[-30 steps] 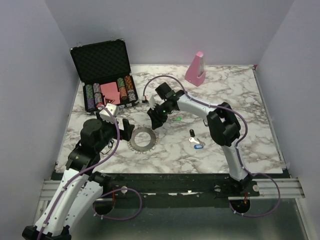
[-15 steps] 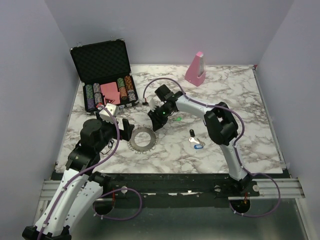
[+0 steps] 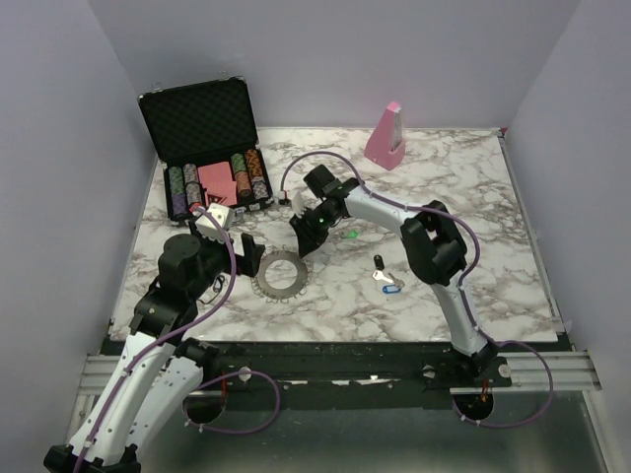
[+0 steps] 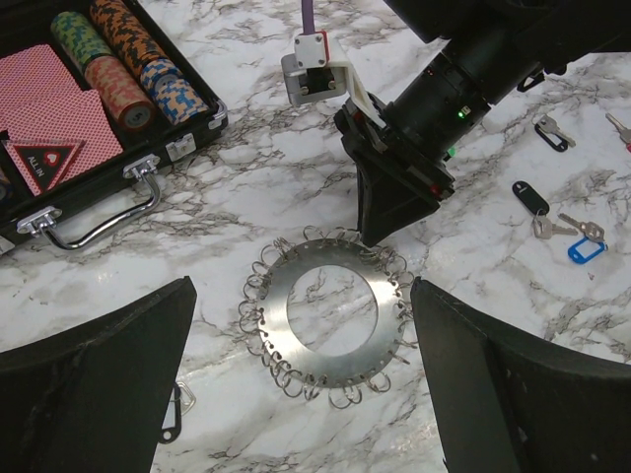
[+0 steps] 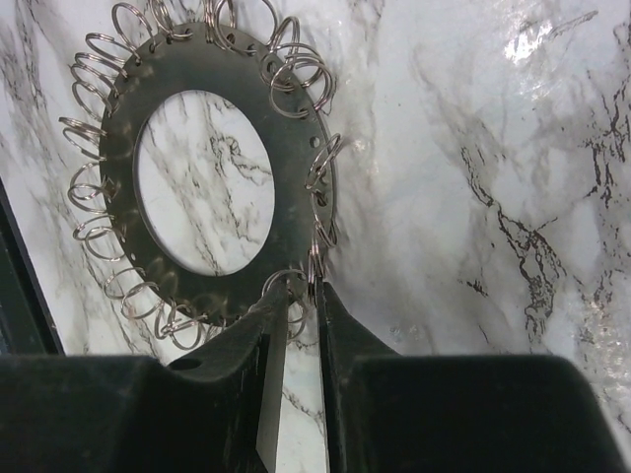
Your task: Put the keys on the keyring
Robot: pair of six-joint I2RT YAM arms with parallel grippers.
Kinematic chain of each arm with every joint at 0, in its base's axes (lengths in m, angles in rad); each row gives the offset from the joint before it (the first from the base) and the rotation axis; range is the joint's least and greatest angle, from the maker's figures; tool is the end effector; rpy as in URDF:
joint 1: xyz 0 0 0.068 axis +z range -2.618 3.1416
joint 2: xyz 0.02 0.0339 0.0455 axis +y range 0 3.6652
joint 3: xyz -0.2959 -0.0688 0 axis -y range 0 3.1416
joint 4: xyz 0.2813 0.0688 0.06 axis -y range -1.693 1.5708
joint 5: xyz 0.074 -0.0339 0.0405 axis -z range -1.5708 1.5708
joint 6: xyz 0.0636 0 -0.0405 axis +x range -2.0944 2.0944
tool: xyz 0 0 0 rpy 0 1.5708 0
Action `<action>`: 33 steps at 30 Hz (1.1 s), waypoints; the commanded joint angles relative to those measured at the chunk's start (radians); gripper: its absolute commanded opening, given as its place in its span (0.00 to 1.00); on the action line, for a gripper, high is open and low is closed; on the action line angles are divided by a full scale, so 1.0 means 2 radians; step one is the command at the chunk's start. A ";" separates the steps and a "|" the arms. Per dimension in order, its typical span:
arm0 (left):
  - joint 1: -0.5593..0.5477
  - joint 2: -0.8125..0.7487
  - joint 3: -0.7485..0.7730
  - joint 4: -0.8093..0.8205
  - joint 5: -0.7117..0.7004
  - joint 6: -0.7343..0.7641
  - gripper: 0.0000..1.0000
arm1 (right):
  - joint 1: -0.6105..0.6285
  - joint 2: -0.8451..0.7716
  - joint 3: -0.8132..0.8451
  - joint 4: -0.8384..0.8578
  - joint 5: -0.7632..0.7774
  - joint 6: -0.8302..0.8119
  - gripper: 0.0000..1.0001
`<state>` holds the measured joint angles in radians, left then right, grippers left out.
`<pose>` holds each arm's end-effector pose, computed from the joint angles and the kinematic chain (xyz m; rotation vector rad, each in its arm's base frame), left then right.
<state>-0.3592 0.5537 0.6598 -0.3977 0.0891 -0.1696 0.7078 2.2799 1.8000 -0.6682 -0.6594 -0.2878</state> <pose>0.1602 -0.0662 0.3191 0.2406 1.8700 -0.4474 0.3856 0.3813 0.1481 -1.4584 2.2698 1.0208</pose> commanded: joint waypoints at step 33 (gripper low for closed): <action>-0.017 -0.066 -0.074 0.275 0.353 -0.119 0.96 | 0.004 -0.278 -0.081 -0.265 -0.184 -0.397 0.01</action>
<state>-0.3569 0.4744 0.5289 -0.0998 0.5575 -0.2817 0.7078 1.8858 1.7157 -1.0531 -0.9161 -0.8761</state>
